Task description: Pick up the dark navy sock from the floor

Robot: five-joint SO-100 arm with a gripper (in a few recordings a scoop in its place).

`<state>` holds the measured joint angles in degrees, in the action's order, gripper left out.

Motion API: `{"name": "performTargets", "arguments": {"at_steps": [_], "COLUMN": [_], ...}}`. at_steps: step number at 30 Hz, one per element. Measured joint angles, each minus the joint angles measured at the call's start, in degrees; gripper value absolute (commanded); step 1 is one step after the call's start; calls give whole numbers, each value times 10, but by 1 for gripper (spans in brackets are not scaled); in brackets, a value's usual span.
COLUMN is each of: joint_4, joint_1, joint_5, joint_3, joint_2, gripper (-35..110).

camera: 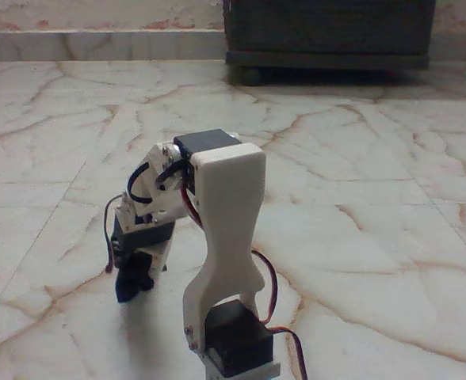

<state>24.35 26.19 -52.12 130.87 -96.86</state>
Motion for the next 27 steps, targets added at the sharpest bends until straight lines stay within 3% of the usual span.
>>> {"name": "performTargets", "arguments": {"at_steps": [22,27], "joint_4": [25,-152], "joint_1": [-248,-281], "joint_5": [-172,-240], "joint_3": [197,295], "joint_2": [-374,-407], "gripper": [0,0]}}
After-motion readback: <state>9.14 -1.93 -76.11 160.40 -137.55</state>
